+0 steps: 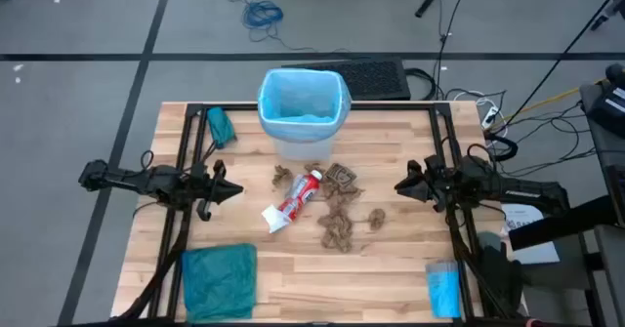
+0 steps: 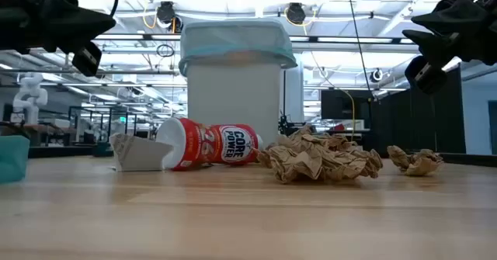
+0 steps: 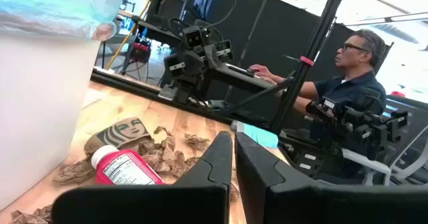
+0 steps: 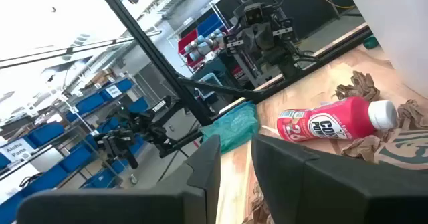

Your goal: Place trash/remove bag and relplace

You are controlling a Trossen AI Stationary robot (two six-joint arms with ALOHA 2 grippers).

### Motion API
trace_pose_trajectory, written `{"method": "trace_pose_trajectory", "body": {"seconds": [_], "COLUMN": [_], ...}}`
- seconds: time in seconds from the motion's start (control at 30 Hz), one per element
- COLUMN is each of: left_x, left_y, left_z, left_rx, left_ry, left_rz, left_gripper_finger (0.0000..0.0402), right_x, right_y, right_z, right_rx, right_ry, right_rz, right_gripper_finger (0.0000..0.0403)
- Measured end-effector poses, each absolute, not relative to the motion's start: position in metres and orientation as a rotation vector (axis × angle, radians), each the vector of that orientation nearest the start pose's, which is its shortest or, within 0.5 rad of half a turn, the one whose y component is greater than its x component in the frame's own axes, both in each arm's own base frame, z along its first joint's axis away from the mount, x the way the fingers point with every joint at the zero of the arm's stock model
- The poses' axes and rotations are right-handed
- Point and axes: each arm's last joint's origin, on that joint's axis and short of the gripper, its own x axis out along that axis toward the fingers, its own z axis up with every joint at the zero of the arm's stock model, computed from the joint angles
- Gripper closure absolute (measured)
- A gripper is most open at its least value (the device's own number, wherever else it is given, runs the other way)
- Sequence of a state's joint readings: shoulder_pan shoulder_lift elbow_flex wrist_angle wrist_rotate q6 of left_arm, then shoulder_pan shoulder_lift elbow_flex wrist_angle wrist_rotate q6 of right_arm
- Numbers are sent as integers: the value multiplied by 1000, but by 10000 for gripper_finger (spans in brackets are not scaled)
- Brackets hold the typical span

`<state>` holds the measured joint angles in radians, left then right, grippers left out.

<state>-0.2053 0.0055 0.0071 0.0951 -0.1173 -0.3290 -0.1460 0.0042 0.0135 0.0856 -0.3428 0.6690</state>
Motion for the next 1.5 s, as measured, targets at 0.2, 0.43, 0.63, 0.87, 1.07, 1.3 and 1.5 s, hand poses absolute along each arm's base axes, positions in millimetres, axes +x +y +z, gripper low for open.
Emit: {"method": "trace_pose_trajectory", "body": {"seconds": [0.2, 0.43, 0.63, 0.87, 1.07, 1.3, 1.5], "left_x": [96, 96, 96, 96, 96, 96, 96], "left_y": [-16, -16, -16, -16, -16, -16, -16], "left_z": [175, 175, 175, 175, 175, 175, 175], "left_rx": [-344, -344, -344, -344, -344, -344, -344], "left_ry": [-80, -80, -80, -80, -80, -80, -80], "left_rz": [-103, -103, -103, -103, -103, -103, -103], "left_gripper_finger": [384, 384, 384, 384, 384, 384, 384], "right_x": [95, 95, 95, 95, 95, 95, 95], "right_y": [-4, -4, -4, -4, -4, -4, -4], "right_z": [176, 176, 176, 176, 176, 176, 176], "right_rx": [643, 644, 643, 644, 643, 643, 643], "right_ry": [-23, -23, -23, -23, -23, -23, -23], "right_rz": [220, 220, 220, 220, 220, 219, 220], "right_gripper_finger": [323, 323, 323, 323, 323, 323, 323]}}
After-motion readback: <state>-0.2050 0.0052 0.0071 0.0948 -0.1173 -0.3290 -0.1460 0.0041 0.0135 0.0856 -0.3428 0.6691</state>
